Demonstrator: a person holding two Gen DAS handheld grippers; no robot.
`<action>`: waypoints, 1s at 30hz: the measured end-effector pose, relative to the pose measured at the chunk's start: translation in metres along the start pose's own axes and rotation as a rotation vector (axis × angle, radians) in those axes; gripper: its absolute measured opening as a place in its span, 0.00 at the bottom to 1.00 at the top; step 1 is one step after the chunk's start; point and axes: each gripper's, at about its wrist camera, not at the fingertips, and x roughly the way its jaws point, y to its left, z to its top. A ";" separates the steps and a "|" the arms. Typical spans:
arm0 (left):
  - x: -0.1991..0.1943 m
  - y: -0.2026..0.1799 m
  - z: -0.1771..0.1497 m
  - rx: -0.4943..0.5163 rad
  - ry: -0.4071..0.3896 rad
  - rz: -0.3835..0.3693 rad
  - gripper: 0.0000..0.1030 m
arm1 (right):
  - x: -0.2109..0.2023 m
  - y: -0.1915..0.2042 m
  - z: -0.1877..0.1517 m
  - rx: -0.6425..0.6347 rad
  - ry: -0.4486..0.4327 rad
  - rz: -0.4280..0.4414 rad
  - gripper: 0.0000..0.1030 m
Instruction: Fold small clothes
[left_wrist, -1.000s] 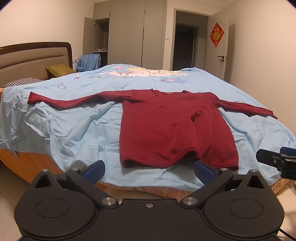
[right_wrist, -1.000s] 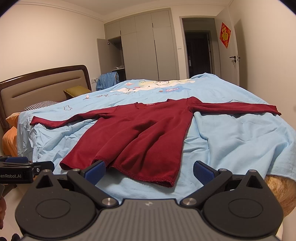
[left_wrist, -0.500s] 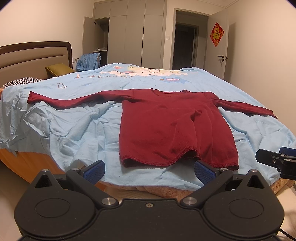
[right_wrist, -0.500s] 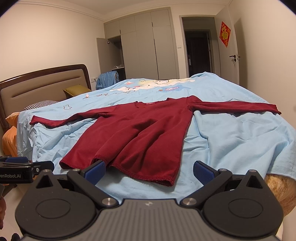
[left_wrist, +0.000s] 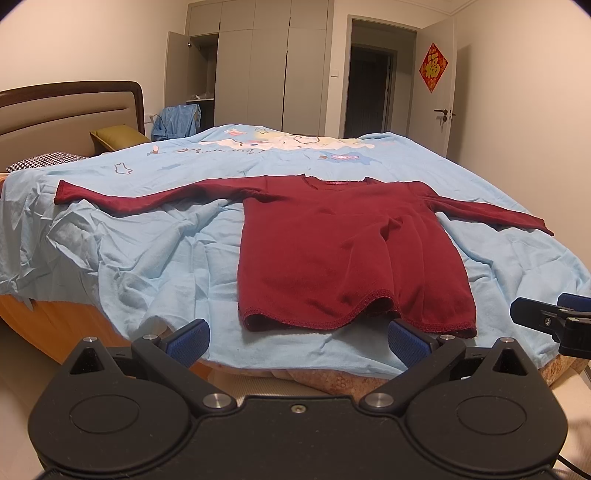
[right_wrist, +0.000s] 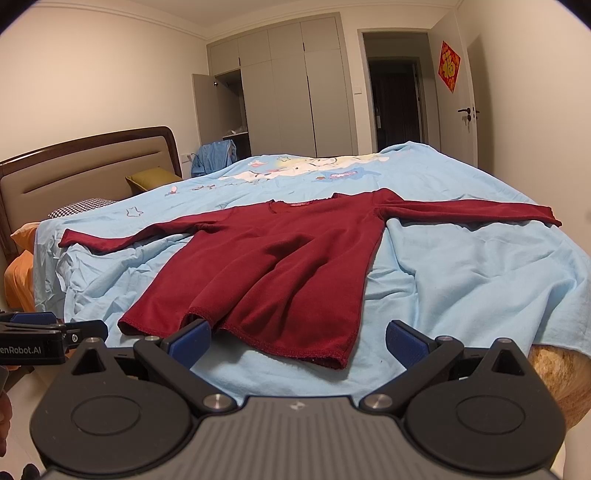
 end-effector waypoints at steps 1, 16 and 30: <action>0.000 0.000 0.000 0.000 0.000 0.000 0.99 | 0.000 0.000 0.000 0.000 0.000 -0.001 1.00; 0.000 0.000 0.000 -0.001 0.002 0.000 0.99 | 0.000 0.000 -0.001 0.000 0.002 -0.001 1.00; 0.001 0.000 0.000 -0.002 0.004 -0.001 0.99 | 0.001 -0.001 -0.002 0.000 0.005 0.000 1.00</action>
